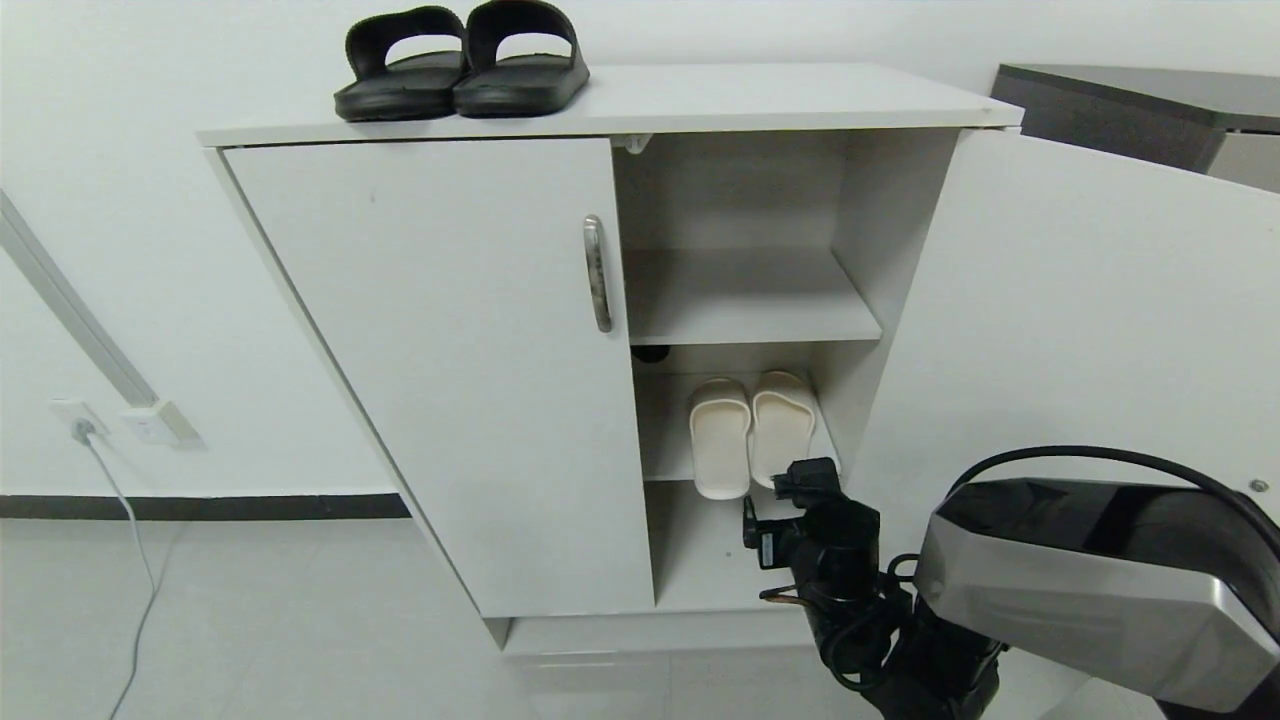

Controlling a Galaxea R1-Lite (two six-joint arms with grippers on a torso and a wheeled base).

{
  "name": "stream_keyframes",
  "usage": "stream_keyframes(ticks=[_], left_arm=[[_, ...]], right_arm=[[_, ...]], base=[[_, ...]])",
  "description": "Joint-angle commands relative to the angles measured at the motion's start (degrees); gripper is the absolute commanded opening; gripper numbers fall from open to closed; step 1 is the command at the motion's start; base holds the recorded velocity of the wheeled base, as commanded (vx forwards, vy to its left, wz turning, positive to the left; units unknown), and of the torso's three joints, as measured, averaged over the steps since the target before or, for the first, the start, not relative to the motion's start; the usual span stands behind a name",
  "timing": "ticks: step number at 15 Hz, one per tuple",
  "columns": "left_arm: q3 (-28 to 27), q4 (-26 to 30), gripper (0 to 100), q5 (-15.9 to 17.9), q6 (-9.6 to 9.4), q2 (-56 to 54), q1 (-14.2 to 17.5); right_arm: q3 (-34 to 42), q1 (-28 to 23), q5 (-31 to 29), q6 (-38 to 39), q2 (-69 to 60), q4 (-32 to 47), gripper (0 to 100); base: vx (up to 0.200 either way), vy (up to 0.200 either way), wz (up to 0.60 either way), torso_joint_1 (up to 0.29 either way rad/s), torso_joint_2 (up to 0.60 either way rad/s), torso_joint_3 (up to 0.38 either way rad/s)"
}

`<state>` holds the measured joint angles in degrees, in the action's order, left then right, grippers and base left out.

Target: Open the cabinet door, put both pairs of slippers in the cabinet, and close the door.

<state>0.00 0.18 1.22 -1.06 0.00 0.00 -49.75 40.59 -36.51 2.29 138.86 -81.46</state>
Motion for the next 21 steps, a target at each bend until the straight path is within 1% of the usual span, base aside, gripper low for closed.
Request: stream_keyframes(ticks=[1,9,13,21], left_arm=[[0.0,0.0,0,0.0,0.01,0.1,0.0],[0.0,0.0,0,0.0,0.01,0.1,0.0],[0.0,0.0,0,0.0,0.36,0.0,0.0],[0.0,0.0,0,-0.2,0.53,0.0,0.0]], right_arm=[[0.0,0.0,0.0,0.0,-0.1,0.0,100],[1.8,0.0,-0.1,-0.1,-1.3,-1.1,100],[1.8,0.0,-0.1,-0.1,-1.3,-1.2,100],[1.9,0.0,-0.1,-0.1,-1.3,-1.2,100]], base=[[-0.2,0.0,0.0,-0.002,0.0,0.002],[0.0,0.0,0.0,0.0,0.0,0.0],[0.0,0.0,0.0,0.0,0.0,0.0],[0.0,0.0,0.0,0.001,0.0,0.167]])
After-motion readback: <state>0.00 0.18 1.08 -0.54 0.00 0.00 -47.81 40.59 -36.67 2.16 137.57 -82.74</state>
